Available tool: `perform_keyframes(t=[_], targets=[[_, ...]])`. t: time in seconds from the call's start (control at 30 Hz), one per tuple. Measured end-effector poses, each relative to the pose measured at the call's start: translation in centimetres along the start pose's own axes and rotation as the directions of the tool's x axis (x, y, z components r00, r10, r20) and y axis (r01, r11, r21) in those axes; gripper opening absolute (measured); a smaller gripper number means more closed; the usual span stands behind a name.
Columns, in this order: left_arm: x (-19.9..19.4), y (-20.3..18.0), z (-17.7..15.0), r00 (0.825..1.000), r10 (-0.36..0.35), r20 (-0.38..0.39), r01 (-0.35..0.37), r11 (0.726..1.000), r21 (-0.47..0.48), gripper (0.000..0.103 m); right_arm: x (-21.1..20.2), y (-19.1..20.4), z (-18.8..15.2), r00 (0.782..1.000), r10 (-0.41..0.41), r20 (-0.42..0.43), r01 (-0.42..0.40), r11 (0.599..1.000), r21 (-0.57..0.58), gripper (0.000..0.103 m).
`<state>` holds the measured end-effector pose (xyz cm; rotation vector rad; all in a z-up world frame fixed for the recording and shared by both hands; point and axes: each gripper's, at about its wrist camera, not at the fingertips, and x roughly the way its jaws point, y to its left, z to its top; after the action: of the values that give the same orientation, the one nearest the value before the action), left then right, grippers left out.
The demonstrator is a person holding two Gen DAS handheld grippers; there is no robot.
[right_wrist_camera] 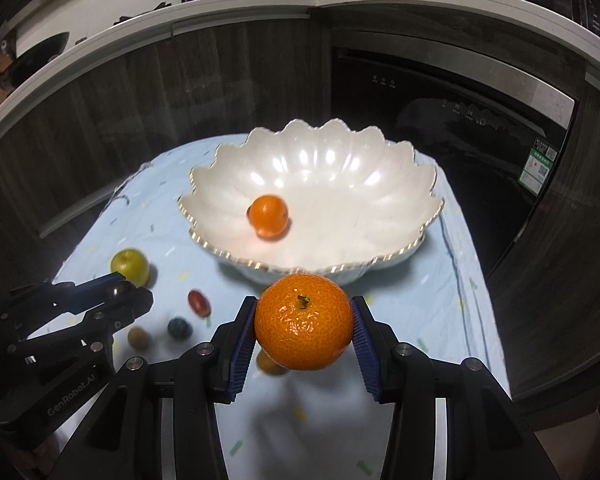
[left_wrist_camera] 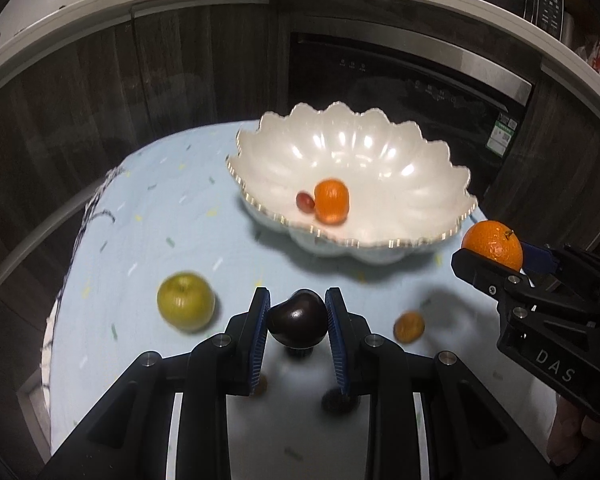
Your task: Organize fruits
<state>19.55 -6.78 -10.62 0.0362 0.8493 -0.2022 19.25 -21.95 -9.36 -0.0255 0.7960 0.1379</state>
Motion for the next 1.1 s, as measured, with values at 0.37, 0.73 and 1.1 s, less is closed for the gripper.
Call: perform_keyframes(t=[0.37, 0.73, 1.1], targets=[[1.6, -0.7, 4.5, 1.0, -0.001, 0.026, 0.001, 1.0, 0.018, 0.029, 0.8, -2.1, 3.5, 0.998, -0.05, 0.043, 0.048, 0.998, 0.034, 0.047], [4.4, -0.3, 8.1, 1.0, 0.003, 0.022, -0.004, 1.0, 0.021, 0.029, 3.1, -3.8, 6.6, 0.994, -0.102, 0.039, 0.099, 0.992, 0.075, 0.047], [7.8, 0.1, 11.5, 1.0, 0.018, 0.024, -0.019, 0.998, 0.063, 0.029, 6.1, -5.0, 8.4, 0.992, -0.128, -0.002, 0.128, 0.986, 0.107, 0.047]])
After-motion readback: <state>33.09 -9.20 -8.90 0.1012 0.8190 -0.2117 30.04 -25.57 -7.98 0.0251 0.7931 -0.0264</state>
